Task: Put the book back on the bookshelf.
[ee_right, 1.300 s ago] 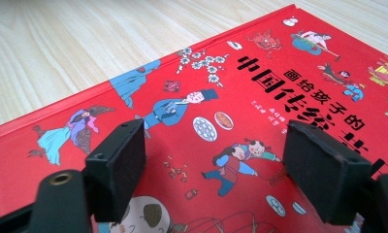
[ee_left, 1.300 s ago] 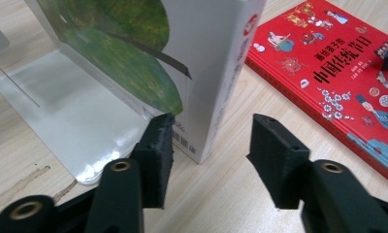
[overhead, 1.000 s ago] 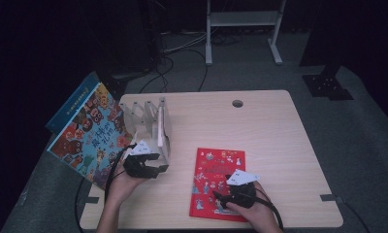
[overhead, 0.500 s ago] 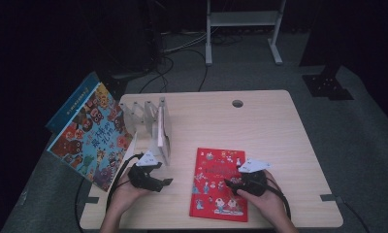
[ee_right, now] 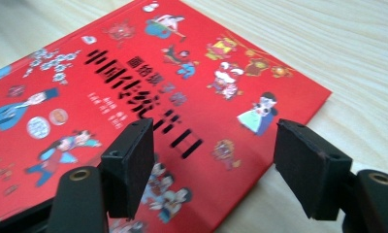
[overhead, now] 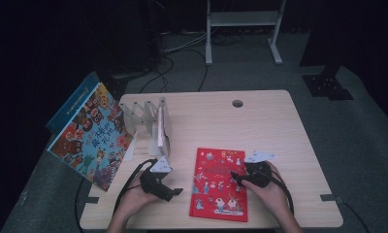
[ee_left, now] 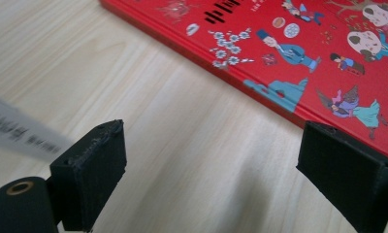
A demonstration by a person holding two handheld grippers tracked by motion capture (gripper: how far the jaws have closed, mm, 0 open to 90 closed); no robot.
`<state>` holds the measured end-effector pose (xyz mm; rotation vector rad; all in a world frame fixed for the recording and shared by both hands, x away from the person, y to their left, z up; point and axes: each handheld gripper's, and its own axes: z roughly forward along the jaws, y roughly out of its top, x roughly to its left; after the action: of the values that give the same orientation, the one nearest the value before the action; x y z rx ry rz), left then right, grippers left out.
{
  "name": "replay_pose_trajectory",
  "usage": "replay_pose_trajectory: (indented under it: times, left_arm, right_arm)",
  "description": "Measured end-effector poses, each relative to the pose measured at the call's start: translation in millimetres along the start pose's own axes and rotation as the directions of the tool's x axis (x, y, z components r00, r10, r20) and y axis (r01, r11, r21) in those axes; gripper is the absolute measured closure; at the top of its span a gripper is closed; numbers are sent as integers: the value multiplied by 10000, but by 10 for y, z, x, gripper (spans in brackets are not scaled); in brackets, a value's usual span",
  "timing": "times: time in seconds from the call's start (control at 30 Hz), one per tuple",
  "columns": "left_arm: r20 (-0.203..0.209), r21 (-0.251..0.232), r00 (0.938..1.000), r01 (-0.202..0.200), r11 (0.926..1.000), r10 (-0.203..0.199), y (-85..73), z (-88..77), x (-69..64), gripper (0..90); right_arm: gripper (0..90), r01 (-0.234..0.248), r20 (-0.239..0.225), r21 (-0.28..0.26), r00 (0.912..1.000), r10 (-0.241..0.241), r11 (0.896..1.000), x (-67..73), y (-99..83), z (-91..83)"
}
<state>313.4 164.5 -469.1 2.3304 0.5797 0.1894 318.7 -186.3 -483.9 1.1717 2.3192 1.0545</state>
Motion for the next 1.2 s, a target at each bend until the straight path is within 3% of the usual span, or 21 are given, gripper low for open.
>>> replay_pose_trajectory:
  times: [0.27,0.7,0.87,1.2]
  left_arm:
    - [354,153,9989,-328,9993,322,36,117,-80,86]
    - [533,222,9979,-378,9990,366,49,172,-104,86]
    - [586,271,9975,-408,9988,391,49,187,-112,86]
    - [583,273,9976,-393,9989,376,42,206,-117,86]
  right_arm:
    - [297,-301,54,217,9995,300,9993,-78,11,80]
    - [278,-892,-39,252,9960,893,9957,-159,65,166]
    - [281,-1175,-464,112,9919,1179,9930,-186,82,240]
    - [281,-923,-650,311,9934,942,9952,-144,222,369]
